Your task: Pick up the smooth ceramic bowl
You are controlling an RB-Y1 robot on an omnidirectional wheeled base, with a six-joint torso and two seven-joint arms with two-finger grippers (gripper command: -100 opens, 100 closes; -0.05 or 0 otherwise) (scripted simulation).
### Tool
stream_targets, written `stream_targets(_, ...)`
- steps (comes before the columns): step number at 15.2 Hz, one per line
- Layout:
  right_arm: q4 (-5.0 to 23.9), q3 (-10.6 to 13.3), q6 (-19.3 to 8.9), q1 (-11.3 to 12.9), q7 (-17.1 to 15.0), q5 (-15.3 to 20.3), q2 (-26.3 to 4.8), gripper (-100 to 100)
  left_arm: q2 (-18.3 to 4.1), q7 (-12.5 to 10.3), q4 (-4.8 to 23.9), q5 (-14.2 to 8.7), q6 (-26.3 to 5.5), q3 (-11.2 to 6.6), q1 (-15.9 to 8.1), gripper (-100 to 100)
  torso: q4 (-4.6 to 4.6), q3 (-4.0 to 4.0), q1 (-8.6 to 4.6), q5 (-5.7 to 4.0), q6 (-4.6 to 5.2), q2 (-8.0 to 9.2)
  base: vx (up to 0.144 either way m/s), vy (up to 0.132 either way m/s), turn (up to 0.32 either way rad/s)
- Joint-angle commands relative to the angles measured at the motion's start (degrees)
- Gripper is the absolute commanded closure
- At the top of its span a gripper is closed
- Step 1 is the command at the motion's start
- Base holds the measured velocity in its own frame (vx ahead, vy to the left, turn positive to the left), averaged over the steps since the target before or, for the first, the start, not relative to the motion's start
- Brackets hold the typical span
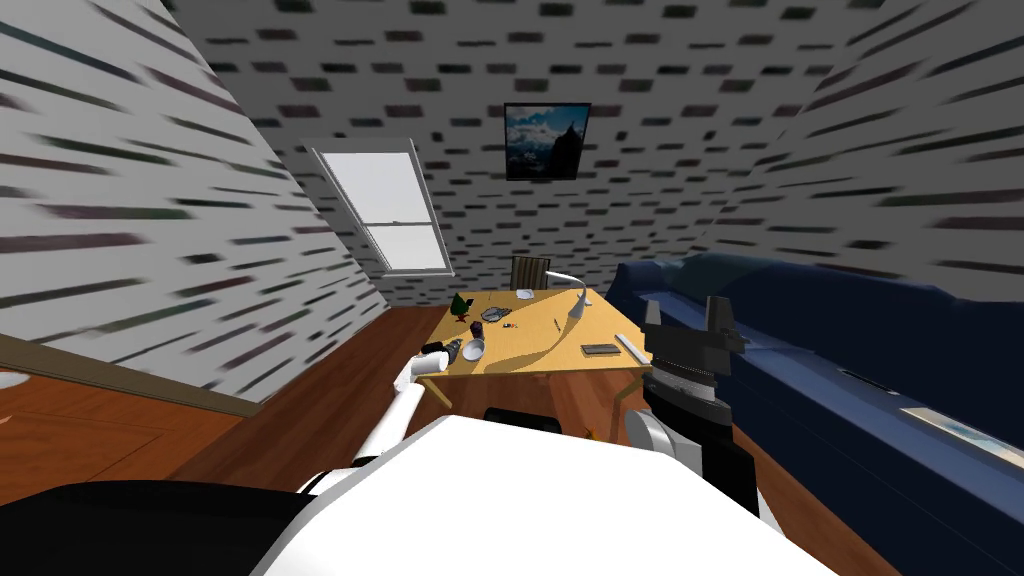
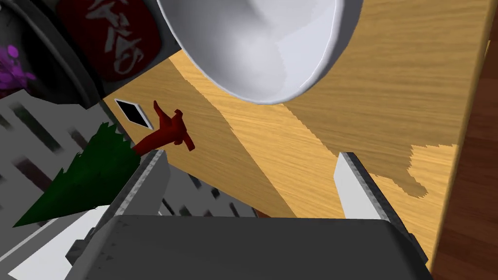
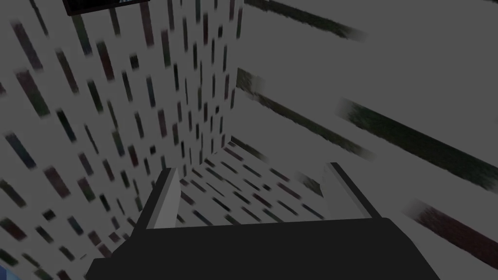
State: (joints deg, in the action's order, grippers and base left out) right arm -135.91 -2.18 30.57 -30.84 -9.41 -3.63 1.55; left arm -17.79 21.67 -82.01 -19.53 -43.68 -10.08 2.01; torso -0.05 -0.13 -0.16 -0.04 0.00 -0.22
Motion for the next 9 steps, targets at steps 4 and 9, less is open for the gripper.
stream_targets(4,0.0,0.0,0.0,0.0,0.0,0.0,0.0,0,1.07,0.94,2.88,-0.59,-5.14,-0.54,-1.55,-100,0.01,0.02,0.01,0.01,0.0,0.03,0.033,-0.042,0.03)
stream_targets(9,0.0,0.0,0.0,0.0,0.0,0.0,0.0,0,2.02,1.94,6.18,-1.44,-9.48,-1.07,-3.31,-100,0.01,0.03,0.02,0.01,0.0,0.04,0.031,-0.039,0.03)
